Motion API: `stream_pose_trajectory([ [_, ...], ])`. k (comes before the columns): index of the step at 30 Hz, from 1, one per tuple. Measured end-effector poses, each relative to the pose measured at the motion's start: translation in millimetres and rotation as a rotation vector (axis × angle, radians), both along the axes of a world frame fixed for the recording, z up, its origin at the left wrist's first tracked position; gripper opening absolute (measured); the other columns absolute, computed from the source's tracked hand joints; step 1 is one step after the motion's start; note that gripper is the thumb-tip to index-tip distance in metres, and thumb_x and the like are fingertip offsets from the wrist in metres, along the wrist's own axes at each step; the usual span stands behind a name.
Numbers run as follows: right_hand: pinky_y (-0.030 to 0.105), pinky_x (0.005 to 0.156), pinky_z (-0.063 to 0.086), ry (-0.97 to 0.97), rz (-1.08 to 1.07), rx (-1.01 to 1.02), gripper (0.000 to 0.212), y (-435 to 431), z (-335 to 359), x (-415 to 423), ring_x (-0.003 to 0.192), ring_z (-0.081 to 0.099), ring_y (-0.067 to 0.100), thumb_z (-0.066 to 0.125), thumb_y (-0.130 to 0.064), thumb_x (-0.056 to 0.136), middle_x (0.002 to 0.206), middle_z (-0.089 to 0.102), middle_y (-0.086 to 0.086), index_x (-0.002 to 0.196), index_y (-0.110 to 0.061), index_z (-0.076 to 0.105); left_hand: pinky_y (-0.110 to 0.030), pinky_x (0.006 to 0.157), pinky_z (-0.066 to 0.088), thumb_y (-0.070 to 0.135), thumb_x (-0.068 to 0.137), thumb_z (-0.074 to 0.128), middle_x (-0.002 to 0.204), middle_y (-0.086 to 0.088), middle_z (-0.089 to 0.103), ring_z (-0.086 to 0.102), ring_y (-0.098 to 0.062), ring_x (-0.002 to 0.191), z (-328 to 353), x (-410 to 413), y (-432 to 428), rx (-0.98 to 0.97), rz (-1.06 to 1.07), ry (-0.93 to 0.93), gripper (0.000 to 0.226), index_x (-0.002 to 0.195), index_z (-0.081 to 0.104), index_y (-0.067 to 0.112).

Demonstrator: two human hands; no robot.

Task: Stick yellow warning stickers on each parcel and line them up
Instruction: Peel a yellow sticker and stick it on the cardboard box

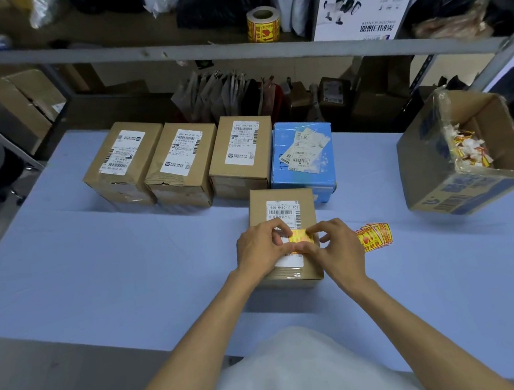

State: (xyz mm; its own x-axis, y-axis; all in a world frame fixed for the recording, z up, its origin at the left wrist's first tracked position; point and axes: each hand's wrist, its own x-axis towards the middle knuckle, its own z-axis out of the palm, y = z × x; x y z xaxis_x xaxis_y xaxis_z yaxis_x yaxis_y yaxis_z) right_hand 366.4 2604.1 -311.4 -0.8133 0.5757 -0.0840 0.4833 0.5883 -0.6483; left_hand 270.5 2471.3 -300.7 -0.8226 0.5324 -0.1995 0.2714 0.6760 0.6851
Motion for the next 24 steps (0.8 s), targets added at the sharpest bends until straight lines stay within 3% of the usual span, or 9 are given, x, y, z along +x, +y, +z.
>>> stream_pose_trajectory([
  [4, 0.036, 0.07, 0.053, 0.028, -0.089, -0.054, 0.005, -1, -5, -5, 0.086, 0.064, 0.014, 0.066, -0.02, 0.087, 0.1, 0.063, -0.003, 0.089, -0.025, 0.064, -0.023, 0.063, 0.039, 0.035, 0.073, 0.079, 0.066, 0.011, 0.06, 0.056, -0.006, 0.069, 2, -9, -3, -0.007, -0.054, -0.054, 0.017, 0.086, 0.068, 0.031],
  [6, 0.039, 0.072, 0.054, 0.018, -0.108, -0.059, 0.004, 0, -5, -7, 0.086, 0.063, 0.015, 0.064, -0.021, 0.088, 0.1, 0.064, -0.003, 0.09, -0.025, 0.064, -0.022, 0.062, 0.037, 0.031, 0.074, 0.078, 0.064, 0.012, 0.058, 0.055, -0.007, 0.069, 3, -11, -4, -0.018, -0.069, -0.062, 0.015, 0.086, 0.068, 0.031],
  [9, 0.037, 0.068, 0.051, -0.026, -0.097, -0.022, 0.033, -6, 0, -9, 0.081, 0.058, 0.012, 0.075, -0.043, 0.076, 0.096, 0.057, -0.008, 0.095, -0.021, 0.06, -0.017, 0.059, 0.034, 0.029, 0.079, 0.073, 0.066, 0.015, 0.054, 0.052, -0.007, 0.07, 3, -9, -2, -0.036, -0.056, -0.02, 0.01, 0.088, 0.068, 0.03],
  [11, 0.037, 0.071, 0.049, -0.058, -0.089, -0.017, 0.036, -8, 0, -12, 0.086, 0.055, 0.015, 0.075, -0.038, 0.076, 0.099, 0.055, -0.005, 0.098, -0.017, 0.056, -0.016, 0.058, 0.033, 0.029, 0.086, 0.061, 0.07, 0.015, 0.056, 0.052, -0.008, 0.072, 4, -8, -2, -0.02, -0.041, -0.029, 0.007, 0.089, 0.067, 0.03],
  [15, 0.041, 0.077, 0.049, -0.091, -0.103, 0.051, 0.016, -9, 5, -18, 0.101, 0.056, 0.024, 0.055, -0.012, 0.088, 0.111, 0.058, 0.005, 0.104, -0.014, 0.056, -0.025, 0.062, 0.037, 0.025, 0.081, 0.038, 0.085, 0.006, 0.059, 0.05, -0.011, 0.076, 13, -13, -2, 0.237, 0.082, -0.352, 0.025, 0.086, 0.062, 0.022],
  [18, 0.037, 0.076, 0.051, 0.103, 0.022, 0.047, 0.025, -12, 22, -25, 0.097, 0.057, 0.016, 0.061, -0.013, 0.085, 0.109, 0.057, 0.0, 0.11, -0.015, 0.055, -0.018, 0.056, 0.035, 0.019, 0.087, 0.037, 0.079, 0.005, 0.052, 0.041, -0.01, 0.066, 24, -23, 1, 0.374, 0.162, -0.562, 0.026, 0.089, 0.062, 0.013],
  [20, 0.029, 0.072, 0.053, 0.25, 0.149, -0.06, 0.029, -17, 38, -34, 0.088, 0.059, 0.01, 0.067, -0.011, 0.082, 0.103, 0.059, -0.004, 0.109, -0.018, 0.056, -0.022, 0.063, 0.036, 0.026, 0.086, 0.036, 0.082, 0.002, 0.054, 0.044, -0.012, 0.072, 29, -29, 5, 0.444, 0.191, -0.616, 0.029, 0.083, 0.064, 0.016],
  [22, 0.02, 0.071, 0.053, 0.313, 0.266, -0.068, 0.031, -22, 49, -44, 0.085, 0.058, 0.006, 0.071, -0.009, 0.08, 0.098, 0.058, -0.006, 0.107, -0.019, 0.06, -0.026, 0.067, 0.038, 0.025, 0.087, 0.033, 0.077, 0.002, 0.058, 0.049, -0.012, 0.075, 36, -34, 11, 0.59, 0.208, -0.701, 0.033, 0.078, 0.063, 0.015],
  [24, 0.02, 0.074, 0.05, 0.325, 0.336, 0.013, 0.033, -24, 52, -54, 0.085, 0.055, 0.007, 0.072, -0.008, 0.08, 0.098, 0.057, -0.004, 0.109, -0.018, 0.063, -0.021, 0.06, 0.04, 0.016, 0.094, 0.024, 0.063, 0.005, 0.059, 0.051, -0.007, 0.067, 45, -37, 16, 0.723, 0.206, -0.829, 0.038, 0.077, 0.057, 0.008],
])
